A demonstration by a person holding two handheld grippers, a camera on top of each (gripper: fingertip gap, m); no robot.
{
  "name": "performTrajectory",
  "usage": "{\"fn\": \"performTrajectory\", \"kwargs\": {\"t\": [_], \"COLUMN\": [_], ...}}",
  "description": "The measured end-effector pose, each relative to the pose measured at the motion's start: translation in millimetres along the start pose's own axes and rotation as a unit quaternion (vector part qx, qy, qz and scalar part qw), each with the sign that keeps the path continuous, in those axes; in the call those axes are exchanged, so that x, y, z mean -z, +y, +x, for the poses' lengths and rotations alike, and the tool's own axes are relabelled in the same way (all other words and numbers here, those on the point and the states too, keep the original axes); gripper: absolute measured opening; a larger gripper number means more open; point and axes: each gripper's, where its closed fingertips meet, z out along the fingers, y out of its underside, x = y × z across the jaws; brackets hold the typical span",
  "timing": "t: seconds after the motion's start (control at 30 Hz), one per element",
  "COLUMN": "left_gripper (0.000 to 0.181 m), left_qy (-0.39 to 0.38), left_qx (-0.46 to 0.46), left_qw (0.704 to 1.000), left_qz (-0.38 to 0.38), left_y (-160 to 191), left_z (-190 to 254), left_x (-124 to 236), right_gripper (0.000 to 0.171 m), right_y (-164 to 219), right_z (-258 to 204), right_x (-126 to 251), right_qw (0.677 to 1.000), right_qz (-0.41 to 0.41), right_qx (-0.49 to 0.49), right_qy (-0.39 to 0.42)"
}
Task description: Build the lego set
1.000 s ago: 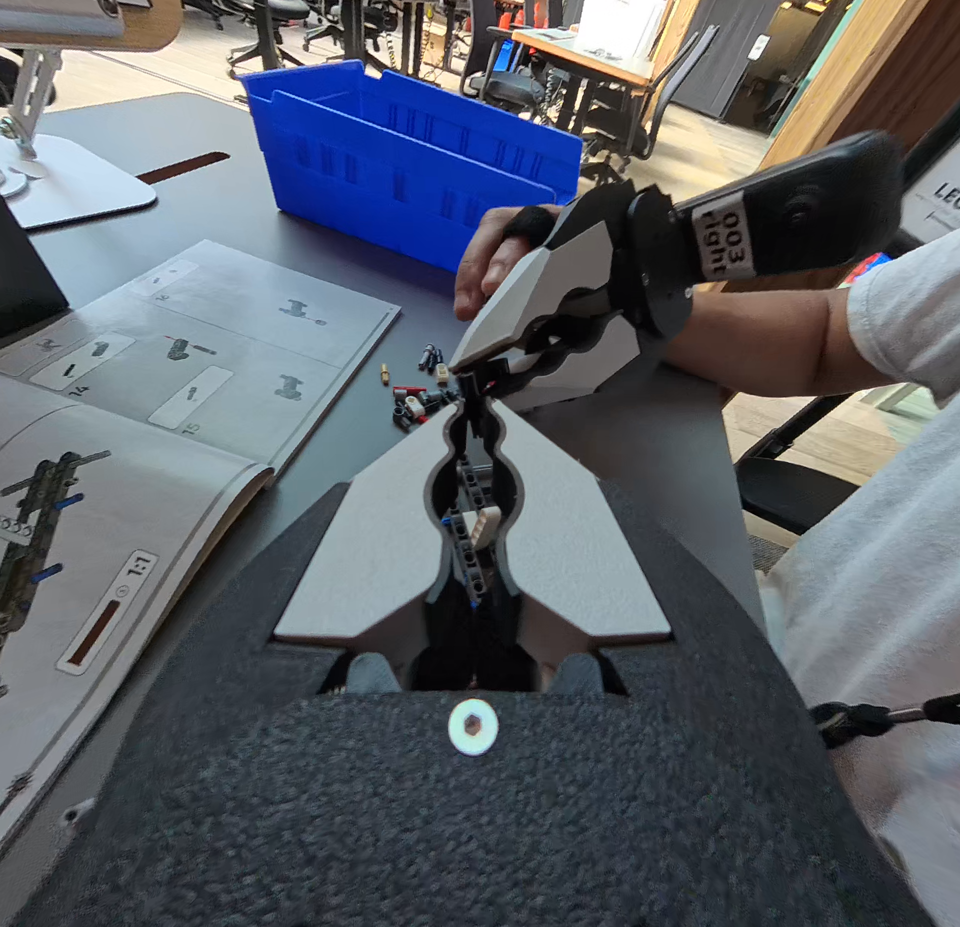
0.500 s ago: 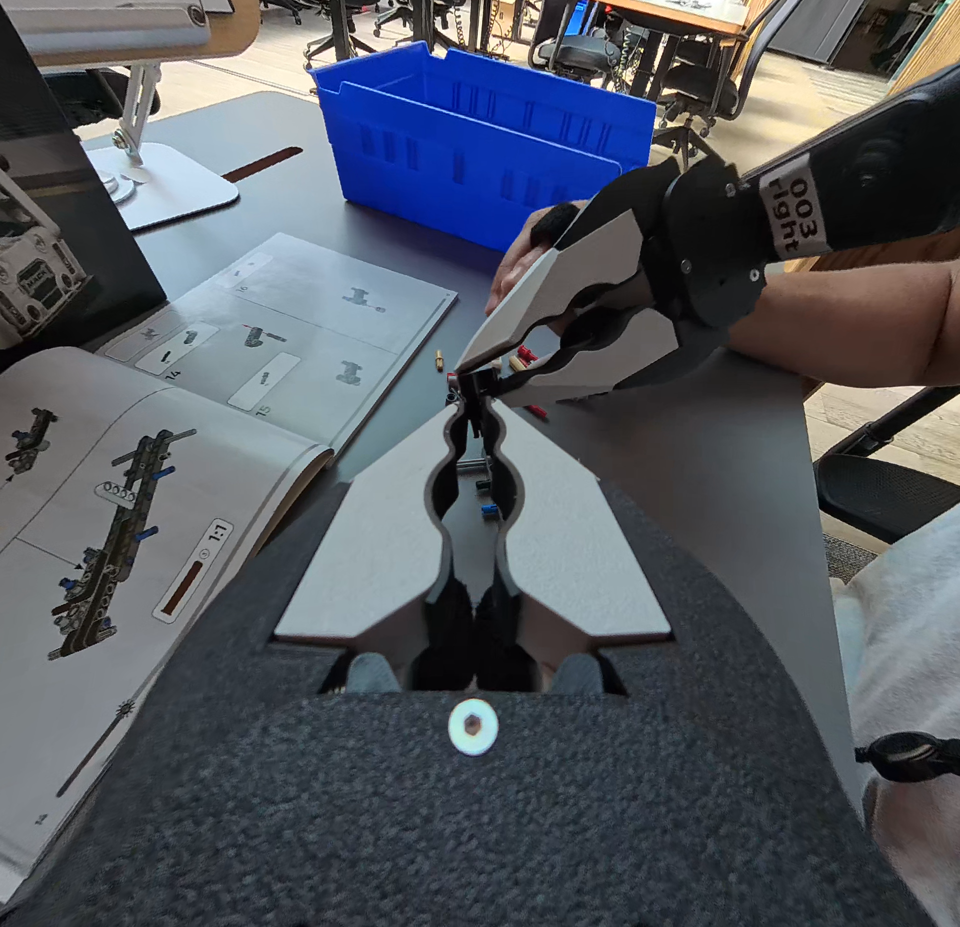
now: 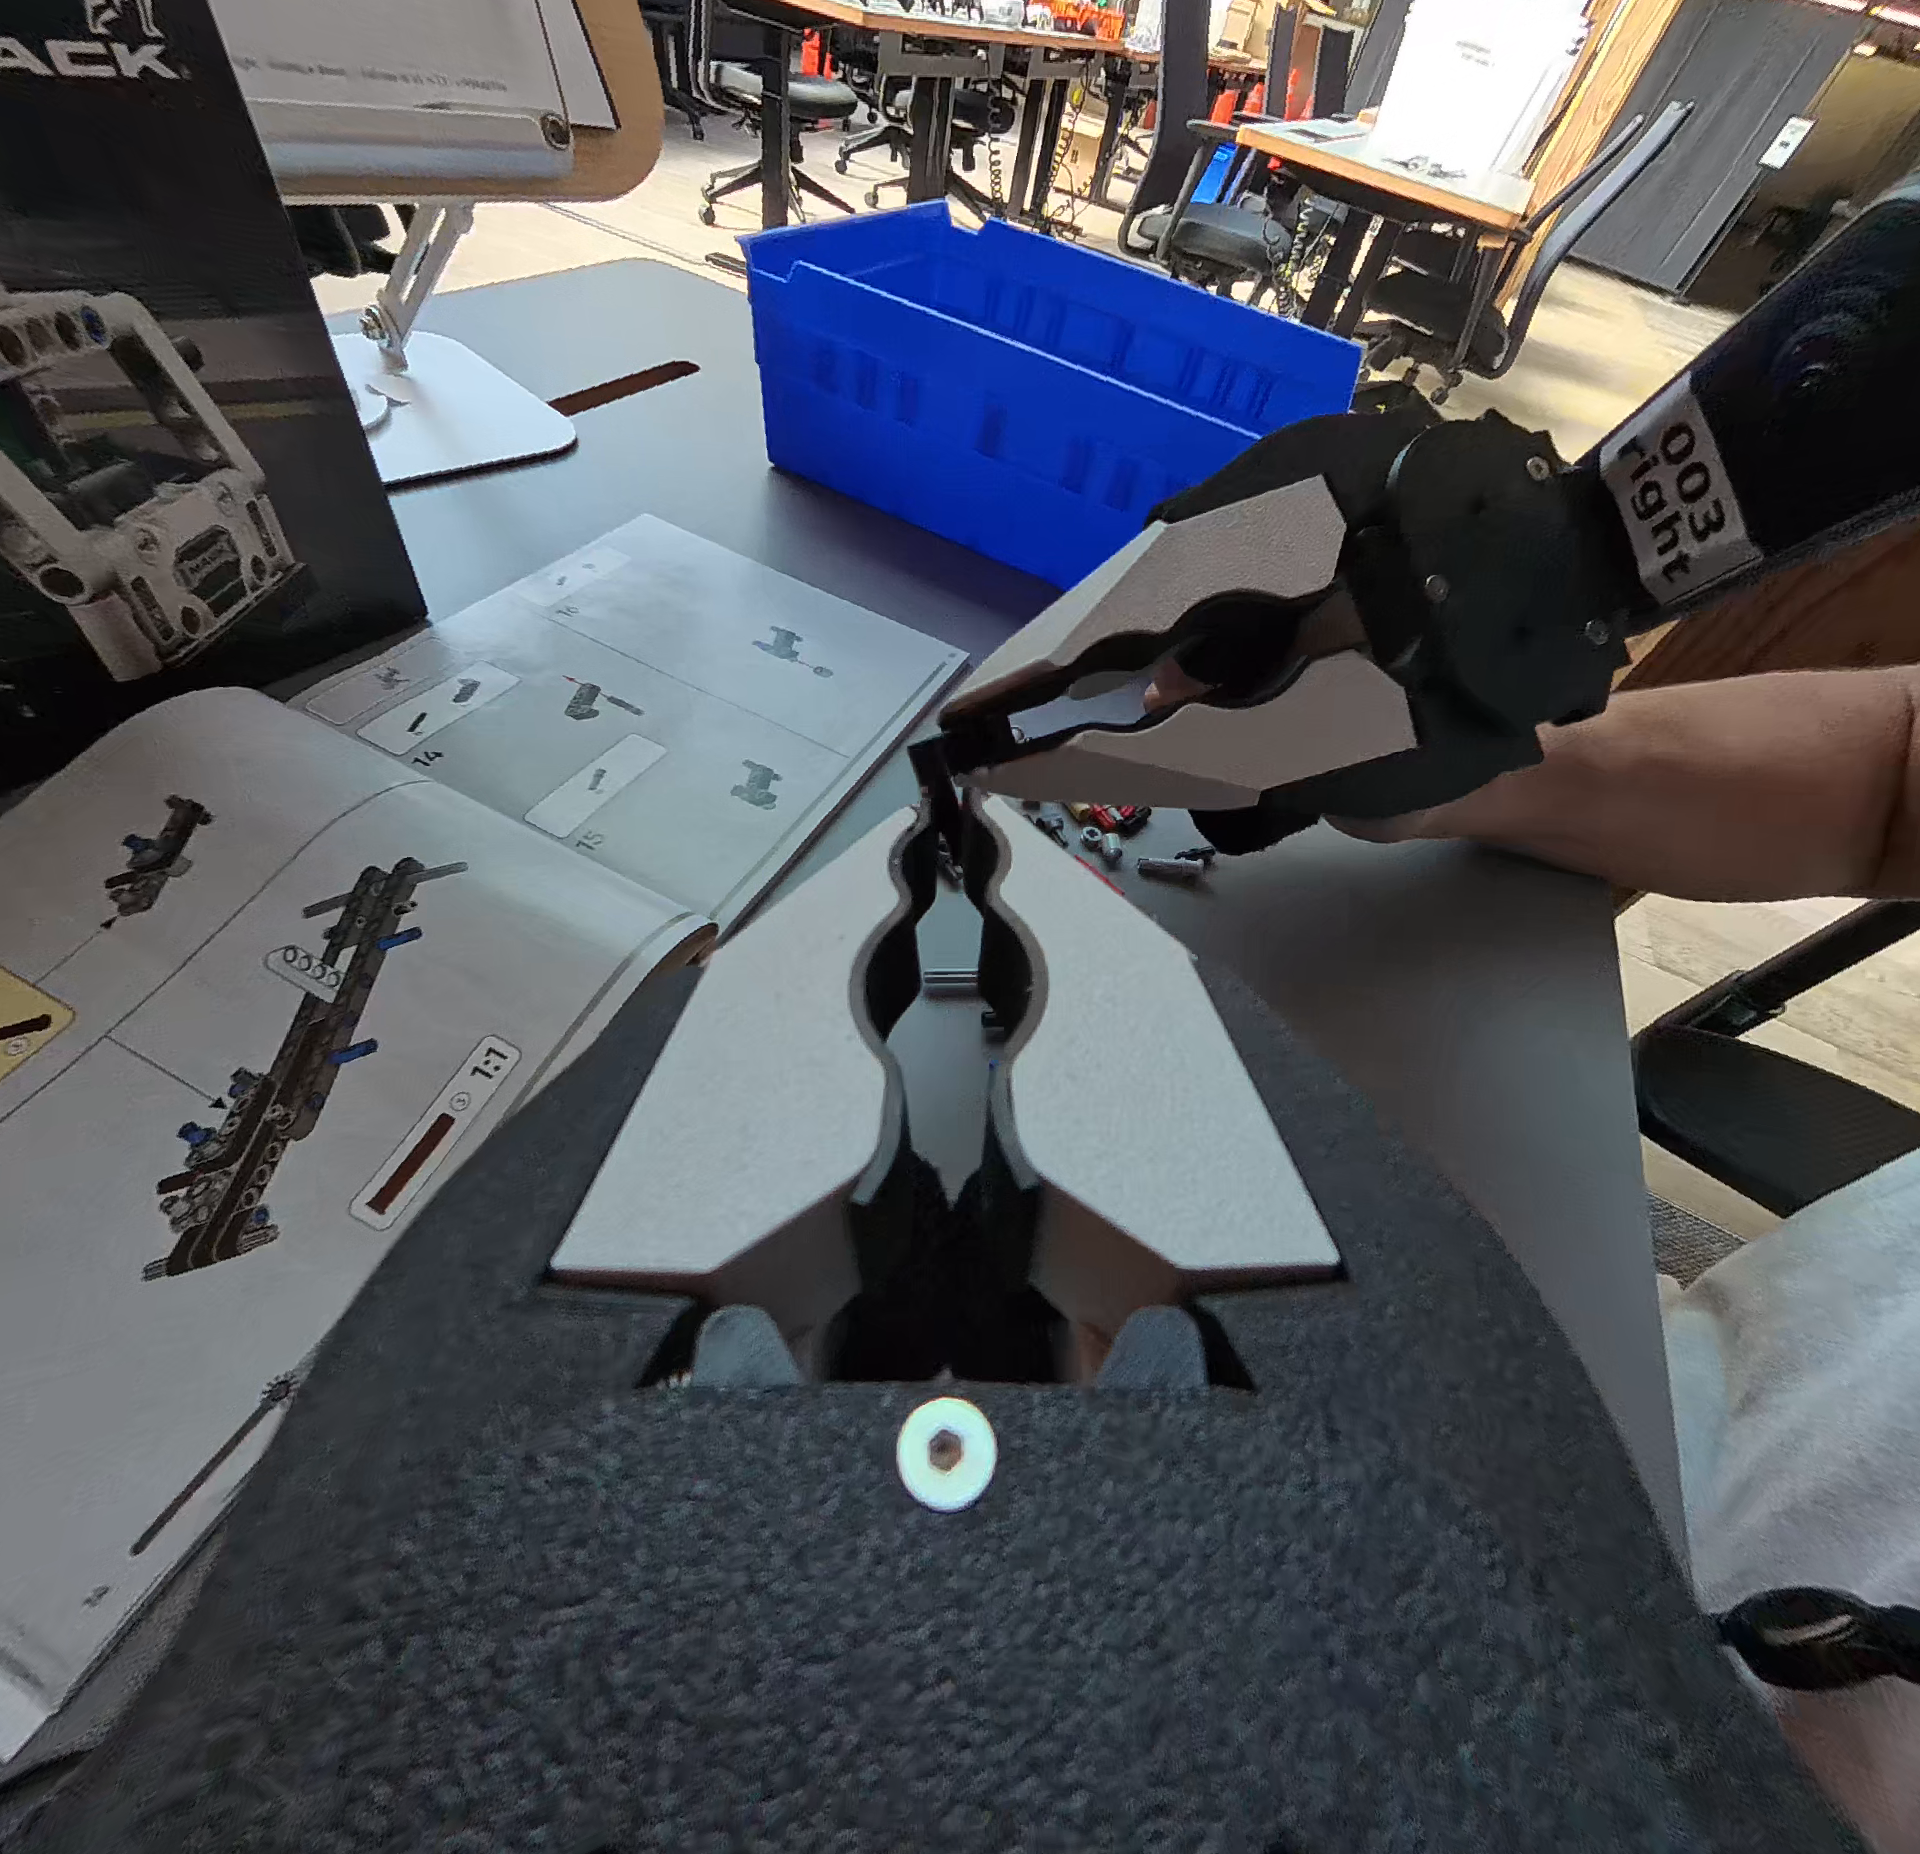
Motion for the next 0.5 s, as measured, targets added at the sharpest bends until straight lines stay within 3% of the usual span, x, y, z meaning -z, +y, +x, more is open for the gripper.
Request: {"fn": "performTrajectory", "kwargs": {"t": [0.33,0.5], "left_gripper": [0.002,0.002], "left_qy": [0.012,-0.018], "left_qx": [0.023,-0.044], "left_qw": [1.0,0.997], "left_qz": [0.009,-0.061], "left_y": [-5,13], "left_z": [0,-2], "left_x": [5,0], "right_gripper": [0.005,0.011], "right_y": [-5,5], "right_z": [1,-16], "right_x": [-2,-2], "right_qw": [0.999,0.998], "right_qz": [0.008,-0.026], "right_qx": [-0.046,-0.013], "right_qy": [0.0,-0.054]}}
